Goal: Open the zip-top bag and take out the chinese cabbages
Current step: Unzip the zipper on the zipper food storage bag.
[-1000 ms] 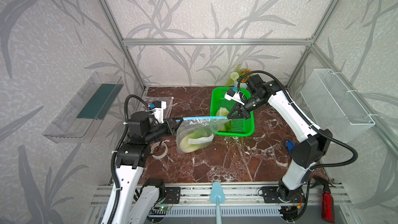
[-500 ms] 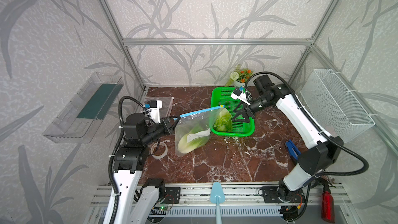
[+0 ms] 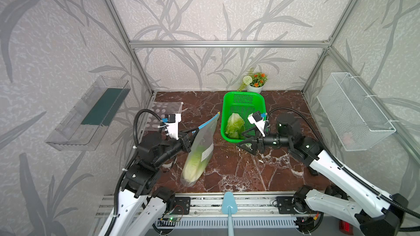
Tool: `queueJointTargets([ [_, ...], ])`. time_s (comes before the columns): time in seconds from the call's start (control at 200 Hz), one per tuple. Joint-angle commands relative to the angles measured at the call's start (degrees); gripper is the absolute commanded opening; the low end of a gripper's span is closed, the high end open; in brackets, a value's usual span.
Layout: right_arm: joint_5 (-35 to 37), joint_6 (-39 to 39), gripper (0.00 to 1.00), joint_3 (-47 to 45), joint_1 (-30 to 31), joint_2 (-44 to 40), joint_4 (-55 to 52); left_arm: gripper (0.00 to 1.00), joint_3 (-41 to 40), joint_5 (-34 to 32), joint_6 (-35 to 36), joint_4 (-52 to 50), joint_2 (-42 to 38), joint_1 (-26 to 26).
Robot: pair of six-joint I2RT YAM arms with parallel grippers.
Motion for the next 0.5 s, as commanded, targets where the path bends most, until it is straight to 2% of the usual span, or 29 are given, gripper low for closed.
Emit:
queueJointTargets([
  [0.0, 7.4, 9.9, 0.85, -2.2, 0.9, -1.3, 8.4, 0.00, 0.0, -9.6, 5.1, 4.0, 2.9, -5.4],
  [0.17, 8.6, 13.7, 0.85, -2.5, 0.9, 1.9, 8.6, 0.00, 1.5, -11.8, 7.2, 3.2, 9.2, -13.7],
  [0.315, 9.7, 18.1, 0.86, -3.9, 1.0, 4.0, 8.8, 0.00, 2.3, -16.5, 7.7, 0.1, 11.8, -20.1],
  [0.4, 7.8, 25.3, 0.86, -8.0, 1.3, 3.8, 15.6, 0.00, 2.0, -18.0, 6.1, -0.6, 11.7, -22.2],
  [0.495, 7.3, 27.0, 0.86, -10.8, 3.2, 4.0, 17.9, 0.00, 1.6, -18.8, 3.9, -0.4, 11.3, -23.3],
])
